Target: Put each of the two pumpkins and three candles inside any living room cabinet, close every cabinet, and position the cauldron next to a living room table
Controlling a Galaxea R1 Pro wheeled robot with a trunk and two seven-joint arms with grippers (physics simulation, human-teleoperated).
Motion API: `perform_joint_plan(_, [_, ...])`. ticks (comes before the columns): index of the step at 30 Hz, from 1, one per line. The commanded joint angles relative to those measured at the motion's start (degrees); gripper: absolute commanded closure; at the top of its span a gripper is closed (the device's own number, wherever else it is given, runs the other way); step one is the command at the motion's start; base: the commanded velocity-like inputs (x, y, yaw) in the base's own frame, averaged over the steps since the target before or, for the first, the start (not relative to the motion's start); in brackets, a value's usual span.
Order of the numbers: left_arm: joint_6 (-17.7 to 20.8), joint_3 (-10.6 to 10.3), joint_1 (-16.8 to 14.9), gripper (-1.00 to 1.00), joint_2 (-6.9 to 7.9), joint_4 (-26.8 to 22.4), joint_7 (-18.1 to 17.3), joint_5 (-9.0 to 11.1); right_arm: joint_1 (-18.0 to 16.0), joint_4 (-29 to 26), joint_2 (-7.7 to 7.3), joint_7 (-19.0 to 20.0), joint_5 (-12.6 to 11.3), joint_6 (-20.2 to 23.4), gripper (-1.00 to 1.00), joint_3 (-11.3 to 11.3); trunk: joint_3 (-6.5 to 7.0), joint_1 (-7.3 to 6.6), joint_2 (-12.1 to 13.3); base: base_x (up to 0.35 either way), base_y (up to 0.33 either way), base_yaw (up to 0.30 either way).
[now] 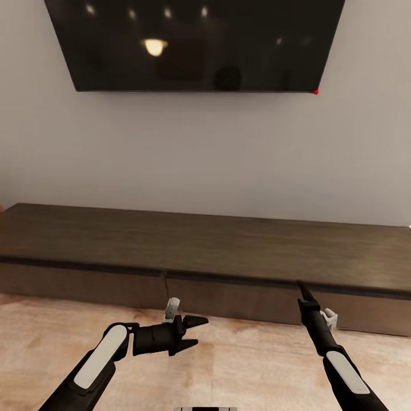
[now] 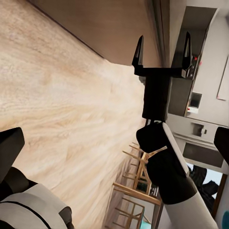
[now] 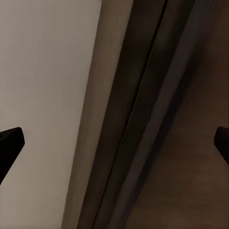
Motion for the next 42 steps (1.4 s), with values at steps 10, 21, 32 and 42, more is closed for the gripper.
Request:
perform_joint_plan(10, [0.05,-0.13,-0.04,-1.00,0.04,-0.02,-0.29,-0.22,-0.03,0.04,-0.01,0.25,-0.56,0.18,-1.00,0.05,-0.05,0.01,-0.02,0.155,0.000,0.000])
perform_joint_plan(21, [0.05,0.00,-0.05,-1.00,0.04,-0.11,-0.29,-0.22,-0.03,-0.01,-0.01,0.25,-0.56,0.18,-1.00,0.05,-0.27,0.03,-0.03,0.021,0.000,0.000])
perform_joint_plan(32, [0.05,0.01,-0.04,-1.00,0.06,-0.11,-0.29,-0.22,-0.03,-0.01,-0.01,0.25,-0.56,0.18,-1.00,0.05,-1.15,0.14,-0.08,0.000,0.000,0.000])
perform_joint_plan(42, [0.05,0.01,-0.04,-1.00,0.05,-0.11,-0.29,-0.22,-0.03,0.01,-0.01,0.25,-0.56,0.18,-1.00,0.05,-2.04,0.24,-0.14,0.000,0.000,0.000])
